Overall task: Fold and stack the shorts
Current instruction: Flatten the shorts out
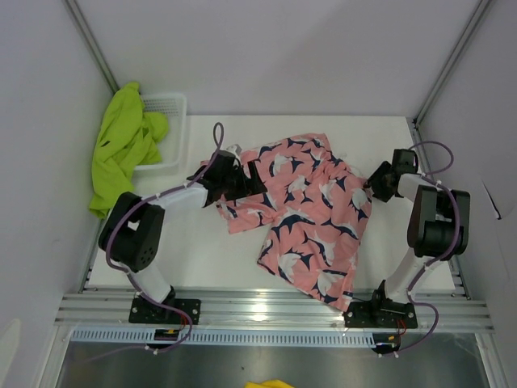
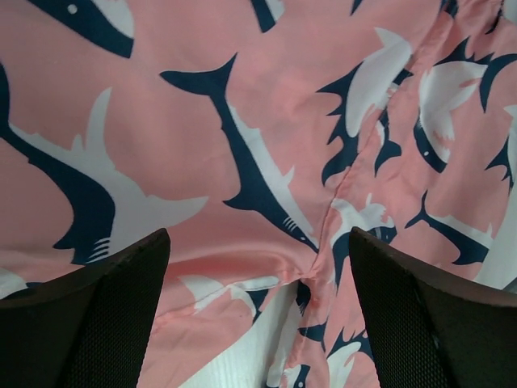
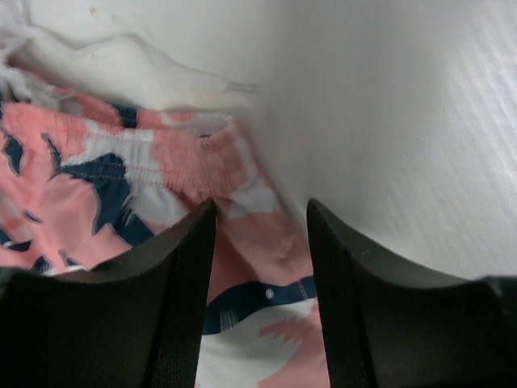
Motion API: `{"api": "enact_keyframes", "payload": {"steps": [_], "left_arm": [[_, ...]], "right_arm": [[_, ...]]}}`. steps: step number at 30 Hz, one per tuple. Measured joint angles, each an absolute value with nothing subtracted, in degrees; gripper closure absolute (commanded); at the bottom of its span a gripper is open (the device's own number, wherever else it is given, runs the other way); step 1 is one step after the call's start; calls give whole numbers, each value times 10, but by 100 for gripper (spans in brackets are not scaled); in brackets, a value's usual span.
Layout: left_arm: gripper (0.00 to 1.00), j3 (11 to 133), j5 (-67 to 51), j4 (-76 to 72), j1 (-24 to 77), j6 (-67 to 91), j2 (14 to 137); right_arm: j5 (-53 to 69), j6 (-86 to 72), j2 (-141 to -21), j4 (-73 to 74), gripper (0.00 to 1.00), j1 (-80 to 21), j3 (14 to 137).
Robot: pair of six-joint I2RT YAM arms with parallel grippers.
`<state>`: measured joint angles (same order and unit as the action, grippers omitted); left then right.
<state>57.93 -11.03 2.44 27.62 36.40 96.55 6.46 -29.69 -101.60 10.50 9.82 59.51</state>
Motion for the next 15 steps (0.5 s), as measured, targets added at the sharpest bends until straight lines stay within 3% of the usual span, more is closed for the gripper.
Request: {"api": "enact_keyframes", "payload": {"steps": [7,8,9,11,13,15], "left_arm": [[14,579,-133,36,253,359,985],[15,578,-137,36,251,359,985],[16,576,-140,35,249,358,985],[17,566,-153,28,240,358,985],[20,552,-166,23,227,359,985],[21,536,-181,19,208,359,985]], "right_arm": [[58,-287,-1067,101,51,82,644],[54,-286,-1072,105,58,80,652],[52,-283,-1075,106,76,79,657],[47,-279,-1084,112,94,76,664],[43,-282,-1089,117,100,75,667],[38,-284,-1089,122,100,75,670]]}}
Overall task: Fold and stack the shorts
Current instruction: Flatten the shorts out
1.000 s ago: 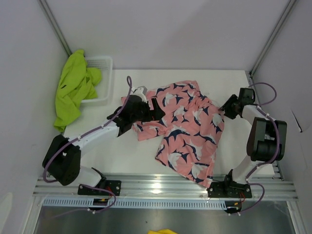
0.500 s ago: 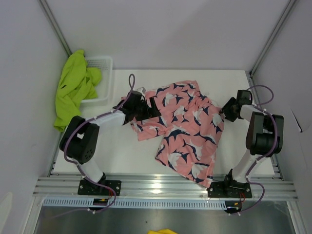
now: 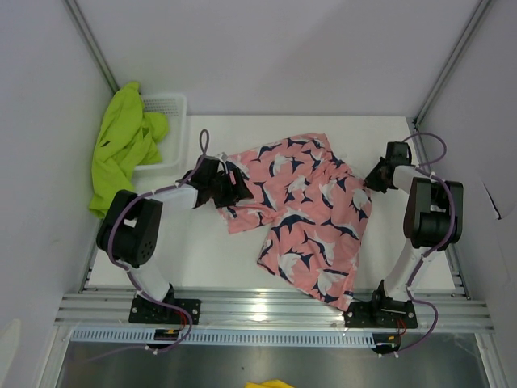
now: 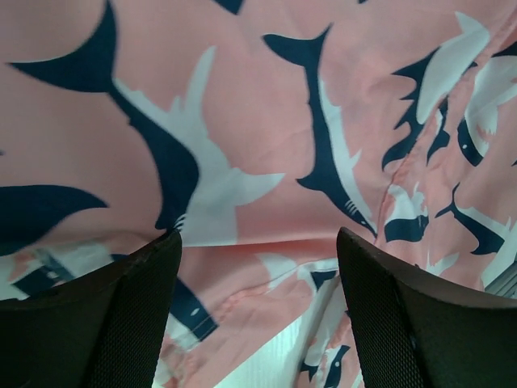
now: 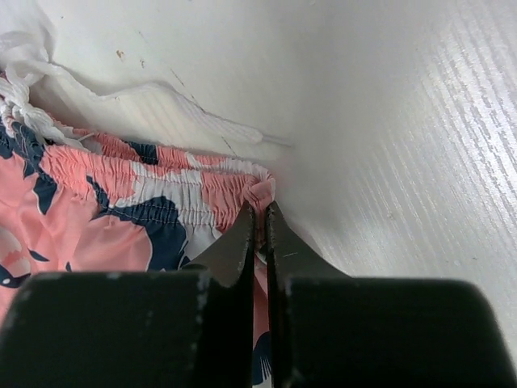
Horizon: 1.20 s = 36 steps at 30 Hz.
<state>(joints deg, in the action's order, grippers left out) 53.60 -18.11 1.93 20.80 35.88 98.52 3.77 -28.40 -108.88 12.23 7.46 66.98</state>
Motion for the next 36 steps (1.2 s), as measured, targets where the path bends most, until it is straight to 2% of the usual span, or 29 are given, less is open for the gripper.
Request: {"api": "enact_keyframes", "payload": {"steps": [6,10,20,28,36], "left_arm": [[29,518,-200,7,175,356,992],[31,506,-205,-4,175,353,995],[38,503,-236,-39,159,340,1013],[39,503,-248,-54,149,340,1021],[38,503,-247,-55,149,340,1022]], "right_arm": [[15,-297,-1089,126,100,83,671],[-2,-307,-1089,137,100,97,680],[-46,-312,-1153,206,100,104,815],[-67,-313,-1194,255,100,118,869],[-61,-315,-1195,269,90,133,869]]}}
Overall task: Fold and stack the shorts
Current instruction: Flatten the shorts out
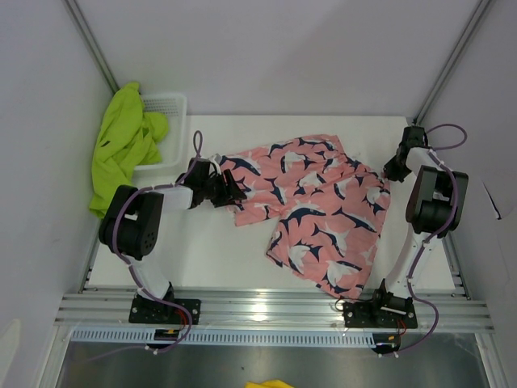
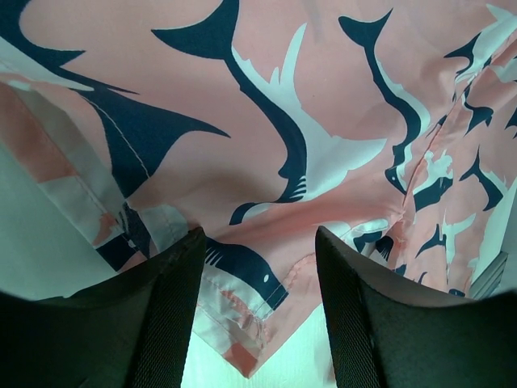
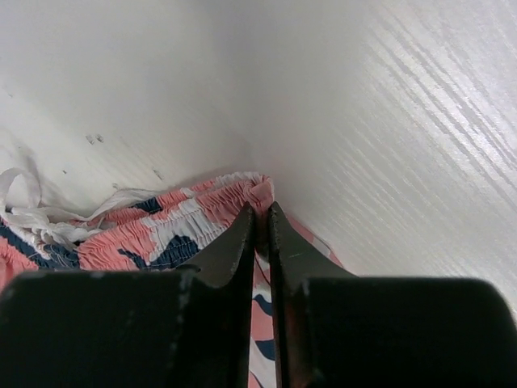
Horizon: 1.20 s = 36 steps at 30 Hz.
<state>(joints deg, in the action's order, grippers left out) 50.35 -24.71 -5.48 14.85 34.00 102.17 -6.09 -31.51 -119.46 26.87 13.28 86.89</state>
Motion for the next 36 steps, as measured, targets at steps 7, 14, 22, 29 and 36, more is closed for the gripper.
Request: {"api": "enact_keyframes", "payload": {"steps": [7,14,22,29,36], "left_arm": [[38,541,-218,-6,147,329,1028],[38,636,-191,53,119,319,1078],[39,722,-181,96,87,310,1117],[40,612,-184,82,88,314,1048],[36,459,-163,64,140,331,822]], "right_arm": [[-30,-317,-1173,242,100,133,825],[-25,-330,-1117,225,100,111,741],[-27,-346,-1053,194,100,46,648],[-22,-354,-1022,182,100,36,607],[-26,-354,-1027,195,100,50,616]]}}
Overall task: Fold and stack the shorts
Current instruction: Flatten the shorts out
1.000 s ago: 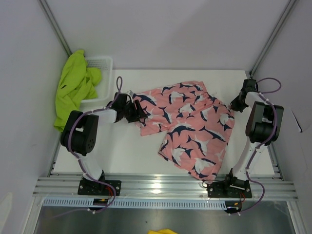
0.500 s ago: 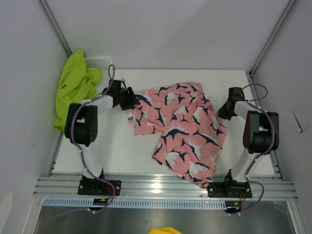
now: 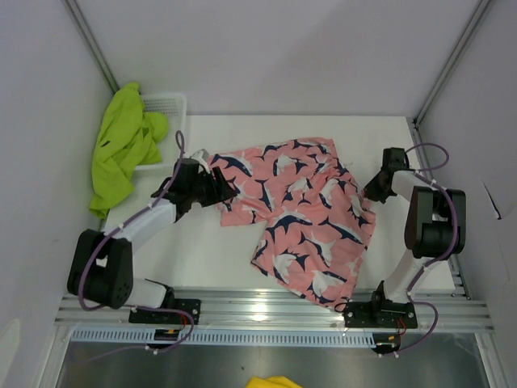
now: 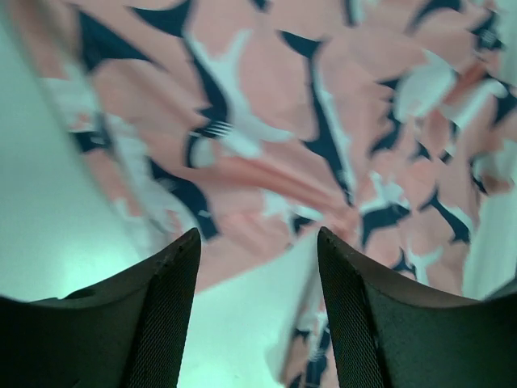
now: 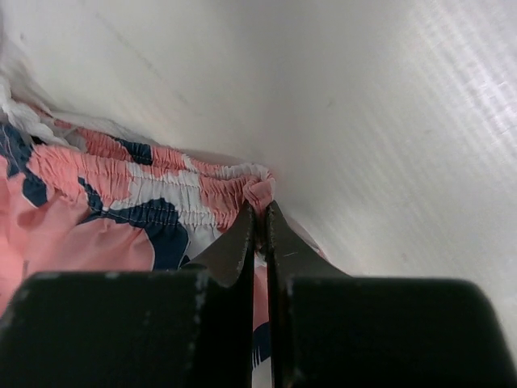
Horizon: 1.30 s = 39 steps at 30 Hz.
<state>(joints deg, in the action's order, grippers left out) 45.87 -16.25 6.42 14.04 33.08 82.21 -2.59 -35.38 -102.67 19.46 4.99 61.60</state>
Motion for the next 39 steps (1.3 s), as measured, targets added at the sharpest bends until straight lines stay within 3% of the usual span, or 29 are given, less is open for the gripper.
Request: {"api": "enact_keyframes", "payload": {"steps": [4,10,12,23,33,38,39], "left_arm": [[27,443,-140,48,201,331,767],[16,426,-120,46,206,335,805],[16,421,-118,51,206,341,817],[14,431,-8,79,282,344,828],[12,450,90,105,298,324,848],[21,450,87,98,298,317,862],[27,449,81,91,297,315,864]], "right_arm": [[-26,-358,-1033,189,100,76,621],[-25,-366,-1035,152,100,92,609],[-23,-369,-1032,132,100,92,599],[41,-385,-1024,57,76,124,558],[60,-388,-1024,38,75,129,551],[64,-388,-1024,32,76,129,548],[65,-388,-1024,31,76,129,548]]}}
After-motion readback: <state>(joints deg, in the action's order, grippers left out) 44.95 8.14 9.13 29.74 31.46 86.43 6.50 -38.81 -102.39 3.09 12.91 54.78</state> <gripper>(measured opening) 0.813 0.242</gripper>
